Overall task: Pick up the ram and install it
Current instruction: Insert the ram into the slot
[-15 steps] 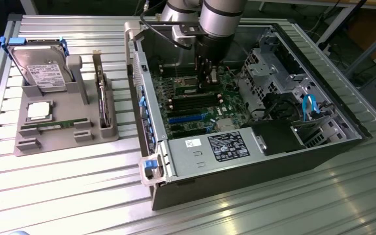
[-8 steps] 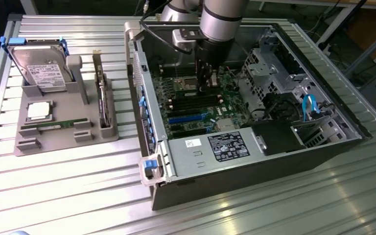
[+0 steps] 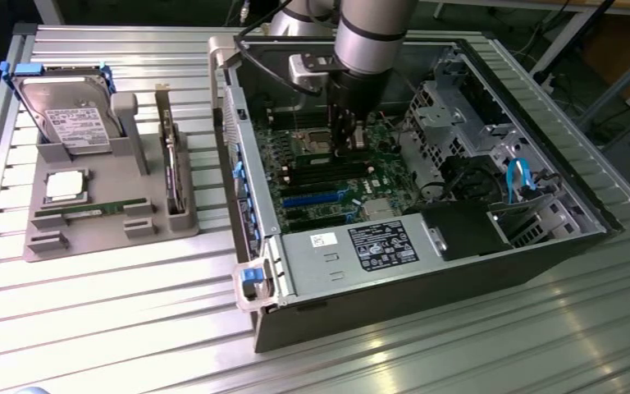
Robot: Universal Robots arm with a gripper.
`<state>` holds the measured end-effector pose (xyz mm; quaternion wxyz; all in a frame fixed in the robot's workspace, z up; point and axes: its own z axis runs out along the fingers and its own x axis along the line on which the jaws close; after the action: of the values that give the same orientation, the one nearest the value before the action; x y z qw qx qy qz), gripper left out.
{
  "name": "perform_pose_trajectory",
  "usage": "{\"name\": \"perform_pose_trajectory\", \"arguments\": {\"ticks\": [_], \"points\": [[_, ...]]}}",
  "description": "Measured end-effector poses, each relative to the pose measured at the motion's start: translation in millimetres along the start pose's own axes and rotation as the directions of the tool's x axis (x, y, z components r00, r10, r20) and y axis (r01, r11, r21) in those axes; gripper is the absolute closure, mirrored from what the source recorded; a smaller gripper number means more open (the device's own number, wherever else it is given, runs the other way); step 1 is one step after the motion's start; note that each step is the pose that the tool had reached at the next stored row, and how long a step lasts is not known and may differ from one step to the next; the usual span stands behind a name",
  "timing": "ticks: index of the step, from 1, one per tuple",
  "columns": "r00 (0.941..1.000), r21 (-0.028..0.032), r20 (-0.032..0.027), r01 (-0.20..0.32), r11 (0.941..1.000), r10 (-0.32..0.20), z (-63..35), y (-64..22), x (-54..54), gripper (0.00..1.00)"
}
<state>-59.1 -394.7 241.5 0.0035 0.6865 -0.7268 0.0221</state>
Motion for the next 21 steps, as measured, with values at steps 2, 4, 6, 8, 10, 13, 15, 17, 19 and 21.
{"name": "perform_pose_trajectory", "arguments": {"ticks": [2, 4, 6, 8, 10, 13, 15, 17, 19, 21], "points": [[1.0, 0.0019, 0.0003, 0.003, 1.0, -0.003, 0.3, 1.5, 0.0, 0.86], [1.0, 0.0025, 0.0003, 0.003, 1.0, -0.003, 0.3, 2.1, 0.1, 0.86], [1.0, 0.006, 0.0005, 0.003, 1.0, -0.003, 1.5, 3.1, 0.1, 0.86], [1.0, 0.0075, 0.0005, 0.003, 1.0, -0.003, 2.5, 3.2, 0.1, 0.86], [1.0, 0.0114, 0.0004, 0.003, 0.9999, -0.003, 4.8, 3.3, 0.3, 0.86], [1.0, 0.0129, 0.0001, 0.002, 0.9999, -0.002, 6.1, 4.9, 1.6, 0.86], [1.0, 0.0129, 0.0001, 0.003, 0.9999, -0.003, 6.1, 5.1, 1.6, 0.86], [1.0, 0.0211, 0.0006, 0.001, 0.9998, -0.001, 6.3, 5.6, 1.8, 0.86], [1.0, 0.0213, 0.0005, 0.0, 0.9998, 0.0, 6.4, 5.9, 3.6, 0.86], [1.0, 0.0215, 0.0005, -0.004, 0.9998, 0.004, 6.6, 5.9, 4.3, 0.86]]}}
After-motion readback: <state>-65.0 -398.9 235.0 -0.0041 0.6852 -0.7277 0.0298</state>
